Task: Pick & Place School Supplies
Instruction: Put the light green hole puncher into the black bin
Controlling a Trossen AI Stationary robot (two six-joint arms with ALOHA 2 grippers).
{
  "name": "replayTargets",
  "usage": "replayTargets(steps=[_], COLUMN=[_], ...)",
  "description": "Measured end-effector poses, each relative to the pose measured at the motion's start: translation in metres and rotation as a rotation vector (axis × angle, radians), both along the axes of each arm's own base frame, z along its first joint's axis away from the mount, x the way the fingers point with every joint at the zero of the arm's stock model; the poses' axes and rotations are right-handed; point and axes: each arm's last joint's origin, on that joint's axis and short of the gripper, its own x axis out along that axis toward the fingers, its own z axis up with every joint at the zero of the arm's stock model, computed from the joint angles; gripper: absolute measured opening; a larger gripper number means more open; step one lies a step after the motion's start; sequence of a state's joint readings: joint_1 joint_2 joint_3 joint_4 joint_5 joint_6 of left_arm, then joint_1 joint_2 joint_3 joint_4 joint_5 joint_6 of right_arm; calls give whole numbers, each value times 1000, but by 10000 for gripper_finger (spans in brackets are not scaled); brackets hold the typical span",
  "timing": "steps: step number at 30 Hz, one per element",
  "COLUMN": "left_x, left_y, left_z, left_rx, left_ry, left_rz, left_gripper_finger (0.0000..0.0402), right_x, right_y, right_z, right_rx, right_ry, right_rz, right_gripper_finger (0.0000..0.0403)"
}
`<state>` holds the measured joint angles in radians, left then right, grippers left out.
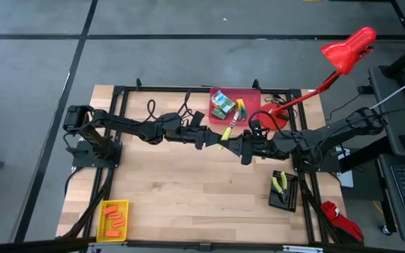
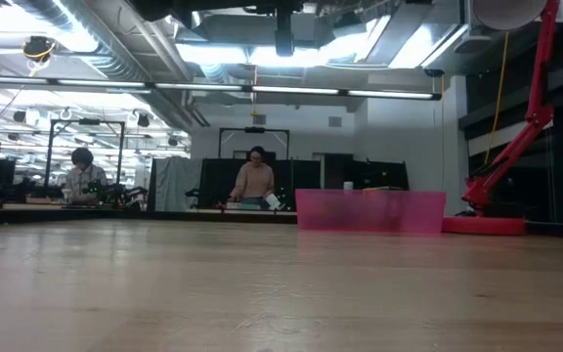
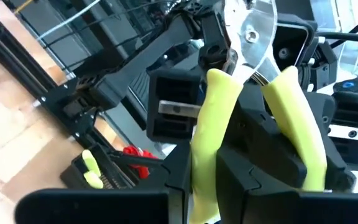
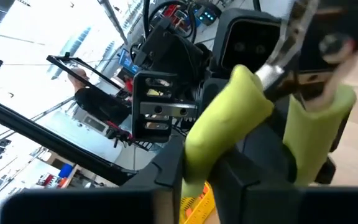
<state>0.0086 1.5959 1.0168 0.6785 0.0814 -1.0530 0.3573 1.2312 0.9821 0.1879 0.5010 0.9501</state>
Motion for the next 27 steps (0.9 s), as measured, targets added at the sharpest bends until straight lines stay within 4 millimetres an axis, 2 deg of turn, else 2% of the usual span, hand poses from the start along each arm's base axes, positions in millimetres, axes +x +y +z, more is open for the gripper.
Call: replayTargets(steps=[3,7,12,19,23,27], left_x=[0,0,-1,-7,-17,-35], left_y=[2,2,-3,-23,-35,-45], left_z=[0,0,-8,-21,-34,-42], left_rx=[22,51,81,153,205,336], left_ry=[-3,0,70,212,387,579], left_rz=[7,-21,-174,-394,-442,-392], left_gripper_finger=[41,78,121,145,144,137], right_x=[0,0,-1,-6,-20,-46], right_y=[0,0,-1,-3,-4,6], right_z=[0,-1,1,3,-8,-42], right_rx=[-11,-48,-62,-79,-94,-26], right_ry=[1,10,3,23,190,576], right_rz=[4,5,-37,-47,-6,98], right_gripper_finger=[48,47,46,46,46,46])
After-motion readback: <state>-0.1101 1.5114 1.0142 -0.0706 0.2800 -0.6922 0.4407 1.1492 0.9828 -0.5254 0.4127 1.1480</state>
